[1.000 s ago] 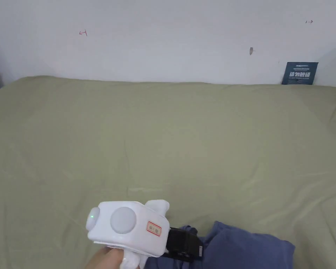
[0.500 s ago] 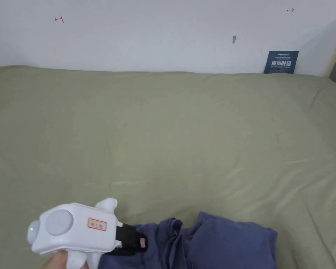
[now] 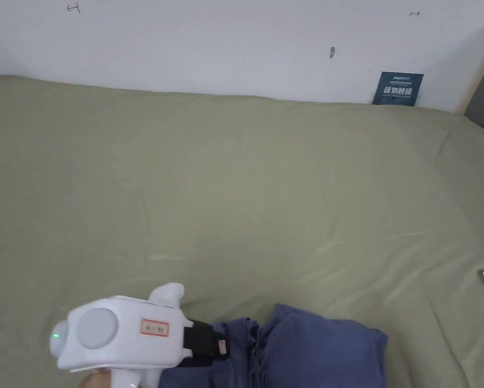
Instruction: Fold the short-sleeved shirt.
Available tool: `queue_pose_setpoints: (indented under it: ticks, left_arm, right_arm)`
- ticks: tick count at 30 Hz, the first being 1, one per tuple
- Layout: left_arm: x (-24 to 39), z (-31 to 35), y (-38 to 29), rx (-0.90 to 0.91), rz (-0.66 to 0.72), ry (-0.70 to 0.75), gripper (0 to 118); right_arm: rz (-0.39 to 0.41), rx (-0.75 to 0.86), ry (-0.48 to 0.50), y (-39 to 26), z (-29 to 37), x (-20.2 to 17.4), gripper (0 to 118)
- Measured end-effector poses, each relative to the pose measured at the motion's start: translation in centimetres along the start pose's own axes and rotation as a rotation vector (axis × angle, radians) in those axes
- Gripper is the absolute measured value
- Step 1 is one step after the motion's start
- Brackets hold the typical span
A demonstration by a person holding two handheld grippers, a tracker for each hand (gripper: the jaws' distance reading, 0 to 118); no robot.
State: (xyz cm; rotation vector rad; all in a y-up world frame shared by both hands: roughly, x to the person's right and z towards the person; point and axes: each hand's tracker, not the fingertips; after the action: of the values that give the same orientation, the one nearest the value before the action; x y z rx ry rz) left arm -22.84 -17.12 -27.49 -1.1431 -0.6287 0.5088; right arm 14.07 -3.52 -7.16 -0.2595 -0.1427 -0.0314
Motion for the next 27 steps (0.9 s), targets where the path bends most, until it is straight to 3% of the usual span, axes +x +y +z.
queue_pose_setpoints:
  ticks: [4, 8, 9, 10, 11, 12, 13, 22, 24, 25, 26, 27]
  left_arm:
    - [-2.6, 8.0, -0.4, 0.101, 0.002, 0.082, 0]
    - [-6.7, 10.8, -1.3, 0.087, 0.072, 0.203, 0]
    - [-7.6, 10.8, -1.4, 0.069, 0.086, 0.203, 10]
    - [-8.9, 10.5, -1.3, 0.06, 0.083, 0.168, 37]
    - [-10.0, 10.2, -1.3, 0.048, 0.093, 0.125, 89]
    - [-10.6, 9.6, -1.3, 0.032, 0.114, 0.074, 113]
    - [-11.3, 8.7, -1.3, 0.012, 0.132, 0.032, 115]
    - [-13.8, 3.3, 0.3, 0.013, 0.263, -0.204, 109]
    - [-12.5, 3.0, -0.1, 0.015, 0.264, -0.175, 72]
    - [-12.3, 2.6, -0.3, 0.011, 0.238, -0.076, 36]
    - [-12.1, 2.1, -0.4, -0.01, 0.227, -0.026, 16]
    - [-11.5, 2.4, -0.9, -0.008, 0.237, -0.022, 16]
  right_arm:
    - [-0.002, -0.002, 0.041, 0.0, -0.6, -1.2, 0]
    - [-0.008, -0.007, 0.087, -0.3, -1.0, -2.5, 0]
    - [-0.007, -0.01, 0.093, -0.3, -1.1, -2.7, 0]
    - [-0.006, -0.012, 0.098, -0.3, -1.1, -3.0, 0]
    - [-0.005, -0.011, 0.1, -0.2, -1.1, -3.2, 0]
    - [-0.005, -0.011, 0.104, -0.2, -1.0, -3.3, 0]
    - [-0.005, -0.014, 0.107, -0.2, -1.0, -3.4, 0]
    - [0.02, -0.034, 0.068, -0.1, -0.6, -2.9, 0]
    - [0.012, -0.038, 0.059, -0.2, -0.6, -2.7, 0]
    - [0.006, -0.039, 0.06, -0.2, -0.7, -2.6, 0]
    - [-0.001, -0.042, 0.06, -0.3, -0.7, -2.5, 0]
    - [-0.005, -0.043, 0.06, -0.3, -0.7, -2.5, 0]
